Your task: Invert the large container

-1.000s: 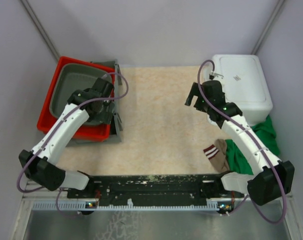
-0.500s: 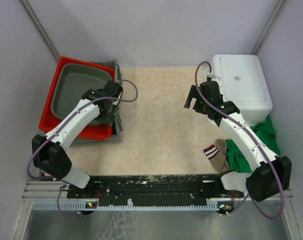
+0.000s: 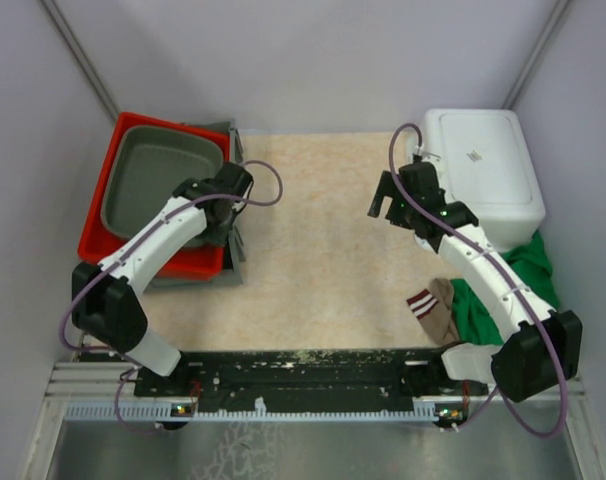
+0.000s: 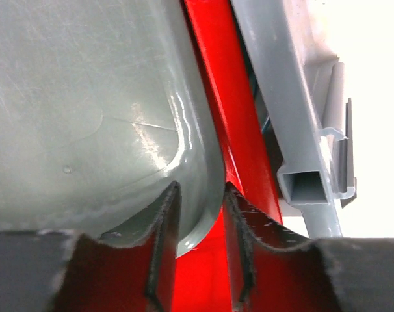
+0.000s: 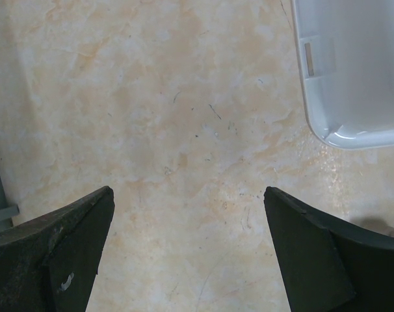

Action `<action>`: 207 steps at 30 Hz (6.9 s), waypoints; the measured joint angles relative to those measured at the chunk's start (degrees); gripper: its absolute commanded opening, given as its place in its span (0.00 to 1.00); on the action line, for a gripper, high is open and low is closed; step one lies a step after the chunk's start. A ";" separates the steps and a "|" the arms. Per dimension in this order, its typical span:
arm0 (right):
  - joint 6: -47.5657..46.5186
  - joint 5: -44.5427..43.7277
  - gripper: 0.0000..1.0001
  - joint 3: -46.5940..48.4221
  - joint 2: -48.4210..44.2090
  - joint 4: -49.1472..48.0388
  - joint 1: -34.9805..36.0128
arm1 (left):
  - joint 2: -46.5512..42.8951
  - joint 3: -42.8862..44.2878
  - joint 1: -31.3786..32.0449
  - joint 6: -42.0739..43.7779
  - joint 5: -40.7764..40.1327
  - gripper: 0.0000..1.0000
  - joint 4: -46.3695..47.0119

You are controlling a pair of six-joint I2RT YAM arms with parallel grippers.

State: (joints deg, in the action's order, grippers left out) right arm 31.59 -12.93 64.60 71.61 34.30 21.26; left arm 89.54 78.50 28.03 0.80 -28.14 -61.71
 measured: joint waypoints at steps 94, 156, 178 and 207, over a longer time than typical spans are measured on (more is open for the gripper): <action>-1.01 -17.03 0.93 11.21 -23.28 16.90 0.00 | 19.82 -18.36 4.46 -80.24 50.45 0.76 125.74; 11.93 -13.70 0.99 -23.63 -1.31 -13.62 20.31 | -25.27 3.78 12.13 -31.80 17.16 1.00 25.44; -1.92 -14.88 0.99 -9.14 7.67 -23.74 18.43 | -30.25 -4.57 11.96 -33.42 8.83 1.00 13.31; 9.22 -12.85 0.99 -11.41 21.40 -18.21 13.46 | -29.46 -5.27 7.13 -33.22 12.81 1.00 14.38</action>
State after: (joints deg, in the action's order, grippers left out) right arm 40.82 -25.78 53.19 93.01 16.10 34.72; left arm 60.07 73.23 35.16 -32.42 -15.33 -47.33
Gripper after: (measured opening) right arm 0.985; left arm 0.998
